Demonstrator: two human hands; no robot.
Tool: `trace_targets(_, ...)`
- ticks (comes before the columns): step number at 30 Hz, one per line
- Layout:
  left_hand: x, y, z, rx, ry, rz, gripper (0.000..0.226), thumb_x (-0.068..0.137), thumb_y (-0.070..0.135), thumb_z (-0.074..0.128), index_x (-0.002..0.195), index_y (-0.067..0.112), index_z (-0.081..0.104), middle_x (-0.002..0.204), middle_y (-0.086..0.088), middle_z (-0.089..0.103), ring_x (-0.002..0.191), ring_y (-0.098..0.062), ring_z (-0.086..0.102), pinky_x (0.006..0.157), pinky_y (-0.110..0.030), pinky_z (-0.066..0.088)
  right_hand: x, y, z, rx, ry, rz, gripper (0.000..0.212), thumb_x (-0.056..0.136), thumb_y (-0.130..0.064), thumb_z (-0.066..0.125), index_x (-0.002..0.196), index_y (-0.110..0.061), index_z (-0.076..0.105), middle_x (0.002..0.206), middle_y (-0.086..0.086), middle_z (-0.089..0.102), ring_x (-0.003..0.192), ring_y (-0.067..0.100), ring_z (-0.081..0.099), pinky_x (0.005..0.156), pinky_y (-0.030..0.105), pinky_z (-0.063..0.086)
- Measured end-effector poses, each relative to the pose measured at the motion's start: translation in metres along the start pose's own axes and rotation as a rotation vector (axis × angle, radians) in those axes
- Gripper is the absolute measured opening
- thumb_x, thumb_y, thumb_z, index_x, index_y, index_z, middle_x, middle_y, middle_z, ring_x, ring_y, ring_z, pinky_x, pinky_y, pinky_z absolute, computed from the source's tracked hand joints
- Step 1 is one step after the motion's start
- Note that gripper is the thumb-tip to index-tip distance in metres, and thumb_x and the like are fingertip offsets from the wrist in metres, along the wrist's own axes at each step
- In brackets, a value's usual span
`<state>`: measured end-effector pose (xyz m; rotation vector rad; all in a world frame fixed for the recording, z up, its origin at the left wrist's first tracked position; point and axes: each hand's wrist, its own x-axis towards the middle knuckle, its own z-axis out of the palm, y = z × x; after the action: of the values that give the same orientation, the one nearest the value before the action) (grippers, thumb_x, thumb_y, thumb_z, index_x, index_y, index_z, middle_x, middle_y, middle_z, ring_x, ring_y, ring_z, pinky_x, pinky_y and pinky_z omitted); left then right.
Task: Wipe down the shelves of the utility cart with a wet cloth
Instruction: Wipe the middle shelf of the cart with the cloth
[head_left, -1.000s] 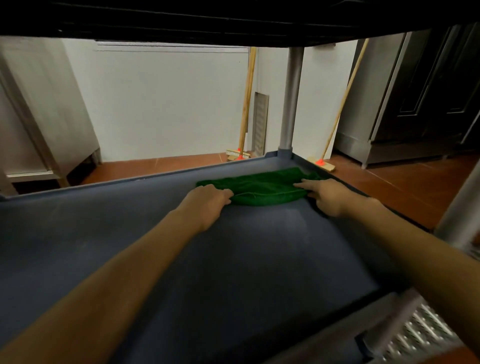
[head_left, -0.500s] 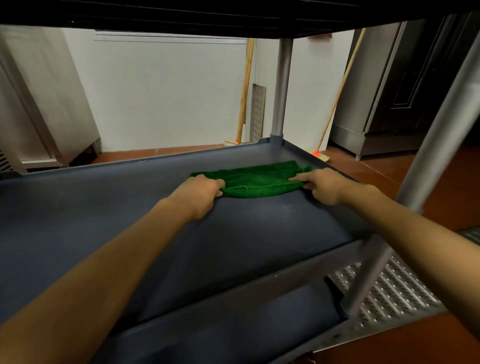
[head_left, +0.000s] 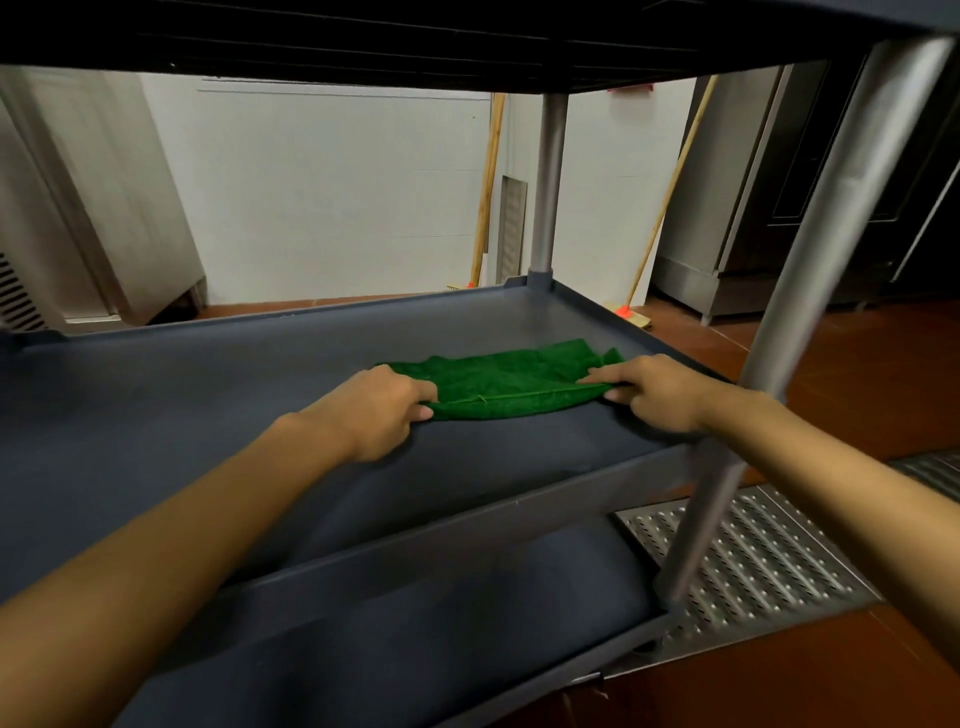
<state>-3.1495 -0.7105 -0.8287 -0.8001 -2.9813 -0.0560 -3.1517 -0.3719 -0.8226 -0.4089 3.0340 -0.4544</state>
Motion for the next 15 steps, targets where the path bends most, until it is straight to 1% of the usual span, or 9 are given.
trace_targets(3,-0.019,0.007,0.001,-0.036,0.018,0.043,0.018,0.103,0.027,0.049,0.107,0.018,0.063,0.101,-0.006,0.070,0.095,-0.027,0.063,0.085,-0.045,0.051,-0.017,-0.001,-0.005,0.030,-0.005,-0.015,0.039,0.100,-0.015,0.054,0.136,-0.027,0.057,0.145,-0.001,0.053,0.138,0.018,0.043,0.112,0.026,0.028)
trace_targets(6,-0.036,0.015,0.000,-0.055,0.040,0.094,0.021,0.103,0.030,0.050,0.110,0.018,0.065,0.107,-0.002,0.064,0.100,-0.022,0.060,0.089,-0.043,0.048,-0.033,-0.002,-0.010,0.065,0.002,-0.023,0.034,0.099,-0.021,0.056,0.133,-0.027,0.060,0.138,-0.006,0.058,0.131,0.013,0.049,0.106,0.021,0.031)
trace_targets(11,-0.057,0.024,-0.004,-0.109,0.105,0.139,0.018,0.102,0.029,0.051,0.105,0.018,0.066,0.101,0.003,0.058,0.095,-0.018,0.057,0.085,-0.031,0.044,-0.052,-0.006,-0.014,0.060,-0.035,-0.042,0.032,0.099,-0.025,0.057,0.130,-0.029,0.062,0.134,-0.016,0.059,0.125,0.004,0.050,0.103,0.020,0.033)
trace_targets(13,-0.064,0.026,-0.004,-0.121,0.123,0.142,0.019,0.103,0.028,0.051,0.101,0.017,0.065,0.098,0.003,0.058,0.093,-0.018,0.057,0.083,-0.031,0.042,-0.057,-0.006,-0.016,0.082,-0.040,-0.032,0.032,0.097,-0.028,0.059,0.129,-0.031,0.063,0.135,-0.015,0.060,0.125,0.004,0.052,0.104,0.021,0.034)
trace_targets(15,-0.072,0.027,-0.006,-0.124,0.135,0.144,0.023,0.103,0.031,0.048,0.098,0.016,0.064,0.095,0.003,0.058,0.091,-0.019,0.058,0.082,-0.033,0.043,-0.060,-0.008,-0.018,0.096,-0.050,-0.019,0.032,0.096,-0.030,0.061,0.128,-0.032,0.064,0.134,-0.014,0.061,0.124,0.005,0.053,0.104,0.023,0.036)
